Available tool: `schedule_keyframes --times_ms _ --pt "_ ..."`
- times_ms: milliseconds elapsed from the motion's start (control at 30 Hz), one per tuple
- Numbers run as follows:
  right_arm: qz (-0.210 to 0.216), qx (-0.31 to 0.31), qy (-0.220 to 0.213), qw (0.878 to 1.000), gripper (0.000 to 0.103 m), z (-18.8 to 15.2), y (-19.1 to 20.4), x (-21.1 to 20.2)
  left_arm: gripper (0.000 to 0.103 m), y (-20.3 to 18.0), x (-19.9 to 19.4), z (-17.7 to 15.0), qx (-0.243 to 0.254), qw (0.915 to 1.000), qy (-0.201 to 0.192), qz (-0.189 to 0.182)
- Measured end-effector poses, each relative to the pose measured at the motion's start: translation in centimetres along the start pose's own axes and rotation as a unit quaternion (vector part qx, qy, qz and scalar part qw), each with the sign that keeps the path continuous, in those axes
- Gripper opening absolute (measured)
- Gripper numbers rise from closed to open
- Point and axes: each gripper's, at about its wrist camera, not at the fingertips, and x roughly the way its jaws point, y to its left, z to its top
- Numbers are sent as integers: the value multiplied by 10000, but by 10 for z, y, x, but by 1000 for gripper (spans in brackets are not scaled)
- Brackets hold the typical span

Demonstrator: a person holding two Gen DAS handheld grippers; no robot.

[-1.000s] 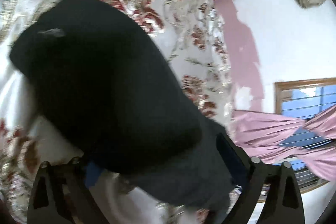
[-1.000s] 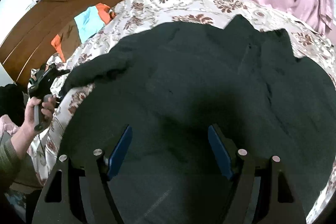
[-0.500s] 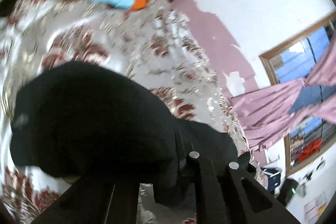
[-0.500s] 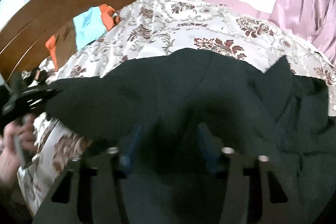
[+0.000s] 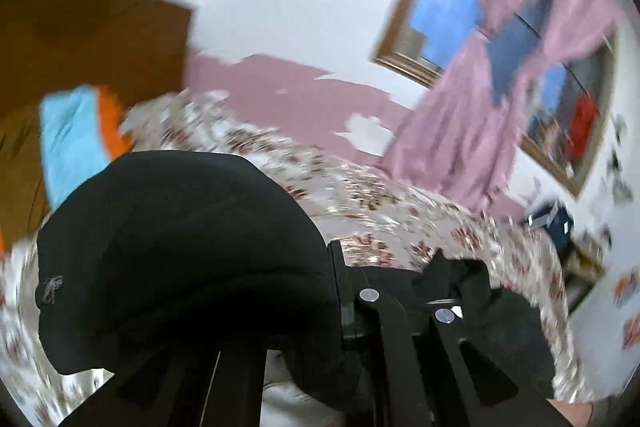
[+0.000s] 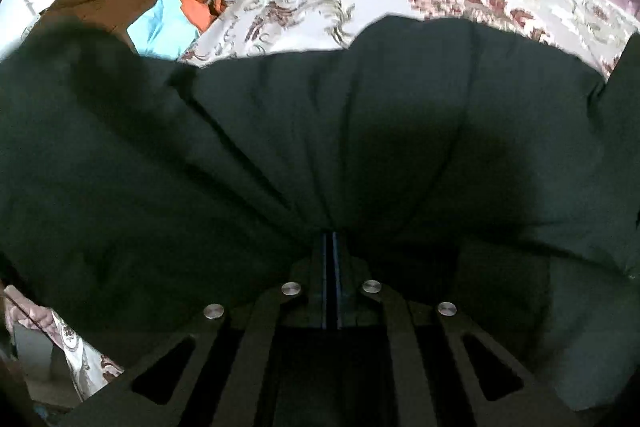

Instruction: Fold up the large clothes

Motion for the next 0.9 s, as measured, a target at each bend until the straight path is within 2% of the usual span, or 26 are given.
schedule_keyframes --times_ms 33,167,267,300,333,367,433,500,567,600,667,700,767,867,900 --pt "88 102 8 9999 5 -1 -3 0 9 -14 1 3 144 9999 -15 -58" --pt "896 915 -303 9913 5 -11 -38 -32 9 -75 6 19 646 9973 -46 -343" --pt "986 1172 -620 9863 9 -28 -72 -73 9 -127 16 23 1019 9931 46 -584" --pt "895 1222 -741 9857 12 -38 -88 -94 9 -142 19 21 1123 9915 91 -649" --pt "788 1261 -806 9856 20 -45 -101 -108 9 -162 25 18 1243 9892 174 -751" --pt "663 1311 -892 9851 33 -55 -118 -126 9 -179 30 15 1342 9871 248 -840" --pt "373 1460 -1021 9833 49 -76 -154 -160 9 -212 41 3 1531 9825 400 -979" --pt "199 1658 -1152 9792 49 -101 -192 -197 9 -250 55 -15 1842 9753 572 -1079" --pt "-59 1874 -1278 9739 49 -127 -227 -232 9 -288 73 -40 2347 9637 745 -1031" --pt "-106 1965 -1322 9715 49 -137 -242 -245 9 -311 88 -66 2829 9507 919 -876" --pt "-189 2188 -1360 9661 49 -155 -274 -265 9 -332 109 -100 3168 9358 1337 -779" --pt "-213 2261 -1341 9646 49 -162 -284 -270 9 -345 119 -130 3628 9185 1457 -585" --pt "-170 2385 -1257 9628 49 -171 -302 -276 9 -367 129 -189 4678 8693 1575 -257" --pt "19 2488 -1256 9604 49 -181 -318 -279 9 -387 124 -261 6107 7812 1289 110" --pt "65 2498 -1270 9599 49 -180 -321 -279 9 -390 121 -274 6373 7611 1202 155"
